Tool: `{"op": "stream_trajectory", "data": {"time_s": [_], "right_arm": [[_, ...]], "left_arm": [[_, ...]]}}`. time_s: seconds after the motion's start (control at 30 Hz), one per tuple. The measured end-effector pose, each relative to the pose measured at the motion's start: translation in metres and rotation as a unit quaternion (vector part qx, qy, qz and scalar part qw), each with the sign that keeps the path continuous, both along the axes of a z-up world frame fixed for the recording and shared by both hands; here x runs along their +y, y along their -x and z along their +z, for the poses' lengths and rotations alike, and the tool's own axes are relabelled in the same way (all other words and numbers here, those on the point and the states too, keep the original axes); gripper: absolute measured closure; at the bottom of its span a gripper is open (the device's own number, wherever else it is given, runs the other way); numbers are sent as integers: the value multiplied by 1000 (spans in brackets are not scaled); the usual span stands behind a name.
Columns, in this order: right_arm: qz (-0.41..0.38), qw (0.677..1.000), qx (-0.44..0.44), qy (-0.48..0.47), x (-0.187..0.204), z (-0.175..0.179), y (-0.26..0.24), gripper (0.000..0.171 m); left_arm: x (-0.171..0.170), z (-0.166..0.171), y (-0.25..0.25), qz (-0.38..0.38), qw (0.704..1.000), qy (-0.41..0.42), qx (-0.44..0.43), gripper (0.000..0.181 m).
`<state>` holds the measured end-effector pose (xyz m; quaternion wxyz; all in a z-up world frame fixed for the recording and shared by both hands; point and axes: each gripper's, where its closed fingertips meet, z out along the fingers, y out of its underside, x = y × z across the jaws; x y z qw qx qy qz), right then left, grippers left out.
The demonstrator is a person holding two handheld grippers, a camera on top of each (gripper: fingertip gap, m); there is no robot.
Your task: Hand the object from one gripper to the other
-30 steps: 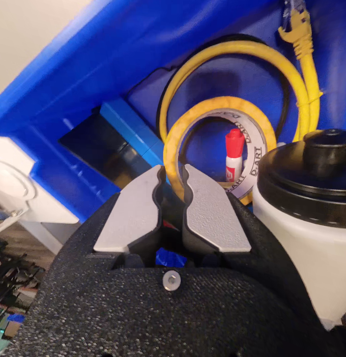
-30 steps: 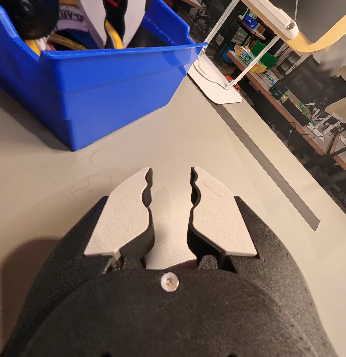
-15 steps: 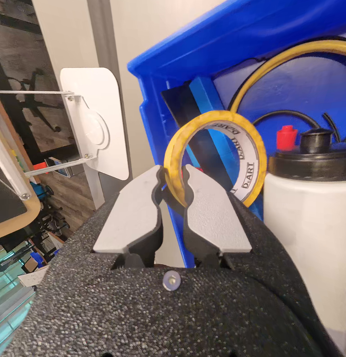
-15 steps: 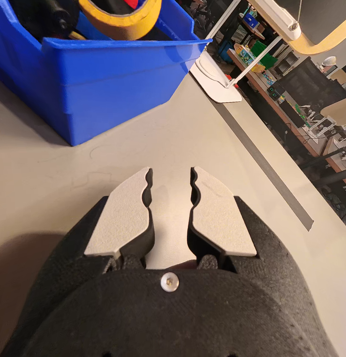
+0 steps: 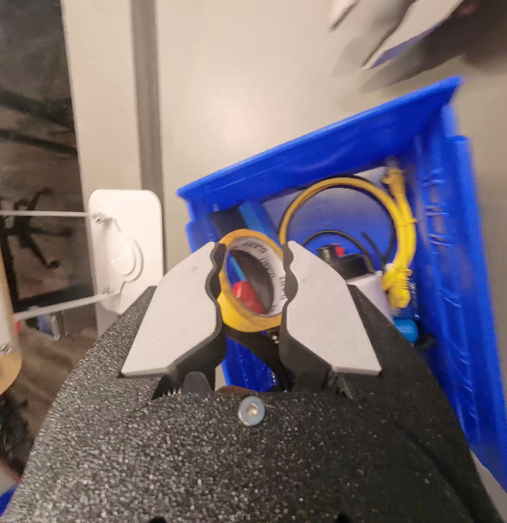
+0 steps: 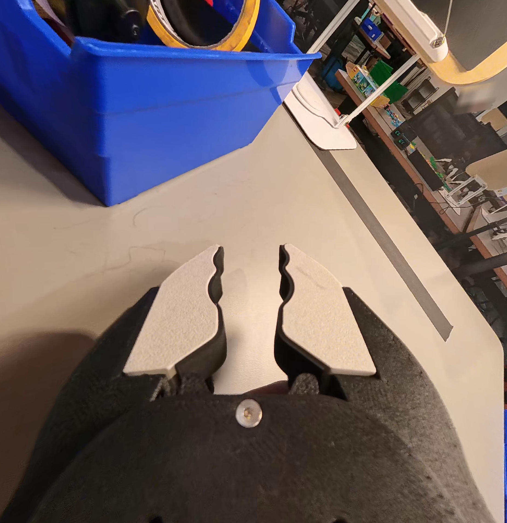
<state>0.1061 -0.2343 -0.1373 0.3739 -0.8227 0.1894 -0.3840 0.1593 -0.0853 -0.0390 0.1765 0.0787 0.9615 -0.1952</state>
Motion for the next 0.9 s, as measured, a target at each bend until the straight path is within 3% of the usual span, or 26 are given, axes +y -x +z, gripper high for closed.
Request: {"op": "stream_trajectory", "data": {"time_s": [0.03, 0.27, 0.53, 0.9], "right_arm": [[0, 1000, 0, 1, 0, 0, 0, 134], [4, 1000, -3, 12, 2, -2, 1, 134], [11, 1000, -7, 28, 4, -5, 3, 134], [16, 999, -3, 37, 6, -8, 4, 134]], "left_arm": [[-1, -2, 11, -21, 1000, -3, 15, 138], [13, -47, 90, -197, 970, -97, 108, 140], [27, -89, 100, -281, 924, -232, 114, 144], [42, -105, 106, -362, 834, -388, 154, 140]]}}
